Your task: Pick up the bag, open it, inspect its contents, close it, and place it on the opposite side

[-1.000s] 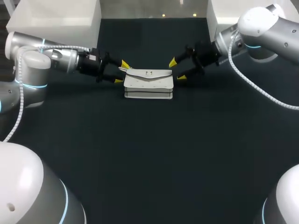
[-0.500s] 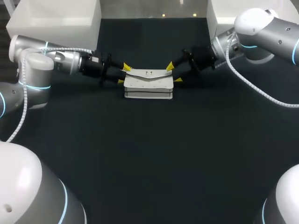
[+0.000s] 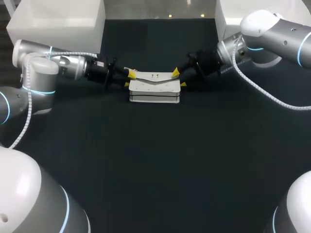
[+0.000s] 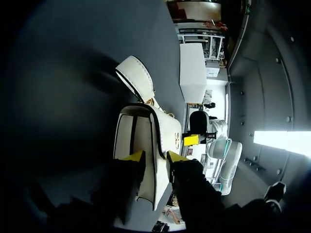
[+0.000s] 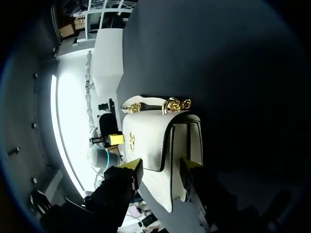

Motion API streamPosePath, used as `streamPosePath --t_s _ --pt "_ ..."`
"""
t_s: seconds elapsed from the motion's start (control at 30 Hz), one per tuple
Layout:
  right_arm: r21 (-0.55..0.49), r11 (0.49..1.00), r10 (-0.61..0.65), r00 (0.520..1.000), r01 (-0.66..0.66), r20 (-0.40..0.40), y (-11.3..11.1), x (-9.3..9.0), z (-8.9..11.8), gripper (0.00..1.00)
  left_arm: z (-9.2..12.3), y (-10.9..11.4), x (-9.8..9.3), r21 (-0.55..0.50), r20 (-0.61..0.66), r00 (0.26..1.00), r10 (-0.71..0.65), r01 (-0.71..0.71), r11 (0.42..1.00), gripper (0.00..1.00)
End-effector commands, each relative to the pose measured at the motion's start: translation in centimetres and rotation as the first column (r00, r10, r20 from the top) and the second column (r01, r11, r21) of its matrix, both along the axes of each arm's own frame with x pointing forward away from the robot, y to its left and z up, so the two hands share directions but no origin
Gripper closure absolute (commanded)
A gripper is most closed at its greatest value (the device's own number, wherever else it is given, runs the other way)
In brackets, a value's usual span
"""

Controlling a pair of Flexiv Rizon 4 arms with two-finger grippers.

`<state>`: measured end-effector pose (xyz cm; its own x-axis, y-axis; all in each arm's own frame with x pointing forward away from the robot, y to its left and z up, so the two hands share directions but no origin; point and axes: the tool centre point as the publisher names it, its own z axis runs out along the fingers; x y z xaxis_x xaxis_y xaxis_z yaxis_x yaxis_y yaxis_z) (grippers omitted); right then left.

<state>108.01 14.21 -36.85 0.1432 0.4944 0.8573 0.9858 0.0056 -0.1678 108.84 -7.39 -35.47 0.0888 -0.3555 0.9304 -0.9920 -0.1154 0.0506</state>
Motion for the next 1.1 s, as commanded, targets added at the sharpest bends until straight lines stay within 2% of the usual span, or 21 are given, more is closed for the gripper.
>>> streamPosePath --t_s 0.03,0.07,0.1,0.13,0.17,0.47,0.5,0.53,0.57,0.63,0.67,0.7,0.8,0.83,0.93,1.0,1.1 --pt "0.014 1.0 0.017 1.0 -0.017 -0.013 0.0 0.4 -0.3 0.55 -0.5 -0.2 0.6 -0.008 -0.007 1.0 -0.011 0.011 1.0 0.85" --pt "0.015 1.0 0.017 1.0 -0.017 -0.013 0.0 0.4 -0.3 0.6 -0.6 -0.2 0.6 -0.008 -0.008 1.0 -0.011 0.01 1.0 0.95" --pt "0.018 1.0 0.014 1.0 -0.014 -0.012 0.0 0.4 -0.3 0.71 -0.6 -0.2 0.7 -0.007 -0.009 1.0 -0.01 0.01 1.0 1.0" --pt "0.021 1.0 0.013 1.0 -0.012 -0.012 0.0 0.4 -0.3 0.91 -0.6 -0.2 0.6 -0.006 -0.009 1.0 -0.009 0.009 1.0 1.0" --pt "0.022 1.0 0.012 1.0 -0.012 -0.012 0.0 0.3 -0.3 1.0 -0.7 -0.2 0.6 -0.006 -0.01 1.0 -0.008 0.008 1.0 1.0" --pt "0.043 0.999 -0.003 1.0 0.004 -0.018 0.1 0.0 -0.6 1.0 -0.6 0.0 0.3 -0.004 -0.004 1.0 -0.018 0.018 1.0 1.0" --pt "0.049 0.999 -0.005 1.0 0.006 -0.017 0.1 0.0 -0.5 0.98 -0.5 0.0 0.2 -0.002 0.003 1.0 -0.023 0.023 1.0 0.91" --pt "0.052 0.999 -0.01 1.0 0.01 -0.014 0.0 0.0 -0.4 0.66 -0.4 0.0 0.2 -0.001 0.008 1.0 -0.025 0.025 1.0 0.64" --pt "0.053 0.999 -0.013 1.0 0.013 -0.013 0.0 0.1 -0.3 0.54 -0.3 0.0 0.1 0.0 0.011 1.0 -0.026 0.026 1.0 0.52" --pt "0.055 0.998 -0.023 1.0 0.023 -0.007 0.0 0.2 -0.1 0.3 -0.1 0.0 0.1 0.002 0.021 0.999 -0.028 0.028 1.0 0.38" --pt "0.06 0.998 -0.027 1.0 0.027 -0.006 -0.1 0.3 0.0 0.2 0.0 0.0 0.1 0.002 0.022 0.999 -0.028 0.028 1.0 0.37" --pt "0.061 0.998 -0.03 1.0 0.03 -0.005 -0.1 0.4 0.1 0.12 0.0 0.0 0.1 0.002 0.025 0.999 -0.028 0.028 1.0 0.42" --pt "0.067 0.997 -0.04 0.999 0.04 -0.001 -0.1 0.8 0.3 0.15 0.1 0.0 0.2 0.005 0.031 0.999 -0.025 0.025 1.0 0.55" --pt "0.068 0.997 -0.045 0.999 0.045 0.001 0.0 0.9 0.4 0.16 0.1 0.0 0.3 0.005 0.031 0.999 -0.024 0.023 1.0 0.57" --pt "0.075 0.996 -0.054 0.999 0.054 0.002 0.2 1.2 0.5 0.24 -0.1 0.0 0.5 0.007 0.029 0.999 -0.02 0.02 1.0 0.58" --pt "0.083 0.995 -0.057 0.998 0.057 0.002 0.4 1.4 0.6 0.37 -0.2 -0.1 0.6 0.006 0.027 0.999 -0.018 0.018 1.0 0.58" --pt "0.087 0.995 -0.057 0.998 0.057 -0.001 0.7 1.4 0.5 0.42 -0.4 -0.1 0.7 0.005 0.023 1.0 -0.015 0.015 1.0 0.6"
